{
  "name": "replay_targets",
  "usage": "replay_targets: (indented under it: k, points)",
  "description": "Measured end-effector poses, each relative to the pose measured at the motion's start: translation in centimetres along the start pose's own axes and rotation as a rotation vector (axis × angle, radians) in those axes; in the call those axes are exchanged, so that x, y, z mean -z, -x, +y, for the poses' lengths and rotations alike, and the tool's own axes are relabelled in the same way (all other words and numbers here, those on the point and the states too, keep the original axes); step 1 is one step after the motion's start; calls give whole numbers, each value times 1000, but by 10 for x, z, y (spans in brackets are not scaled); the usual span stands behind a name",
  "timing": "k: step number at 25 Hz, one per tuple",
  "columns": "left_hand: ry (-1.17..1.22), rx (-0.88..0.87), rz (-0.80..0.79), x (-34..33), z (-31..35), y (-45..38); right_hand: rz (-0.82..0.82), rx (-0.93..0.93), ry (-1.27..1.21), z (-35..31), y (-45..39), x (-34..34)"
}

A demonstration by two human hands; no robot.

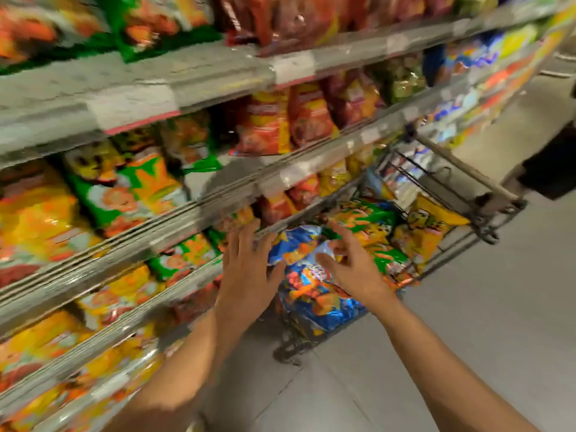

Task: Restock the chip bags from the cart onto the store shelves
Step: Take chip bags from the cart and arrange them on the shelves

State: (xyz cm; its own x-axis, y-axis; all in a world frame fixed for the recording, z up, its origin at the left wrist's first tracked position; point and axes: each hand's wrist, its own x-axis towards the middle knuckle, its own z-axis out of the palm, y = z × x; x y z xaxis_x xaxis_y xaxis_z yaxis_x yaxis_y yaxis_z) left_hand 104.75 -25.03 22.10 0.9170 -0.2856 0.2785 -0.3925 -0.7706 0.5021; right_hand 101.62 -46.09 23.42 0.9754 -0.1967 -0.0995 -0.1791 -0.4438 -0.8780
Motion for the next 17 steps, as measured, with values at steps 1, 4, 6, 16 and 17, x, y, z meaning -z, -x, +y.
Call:
replay_targets:
  k: [1, 4, 6, 16, 17]
  points:
    - [2, -30, -34, -16, 5, -11, 39, -55, -1, 18, 0, 15]
    - [17, -15, -184, -60, 3, -46, 150, -209, -31, 68, 2, 45]
    - [-3, 2, -268, -88, -6, -70, 192, -310, -49, 96, 2, 54]
    - [115, -48, -586, -203, -12, -196, 343, -698, -33, 143, -43, 73]
    - [87, -33, -616, -211, -18, -202, 348, -741, -60, 145, -47, 75]
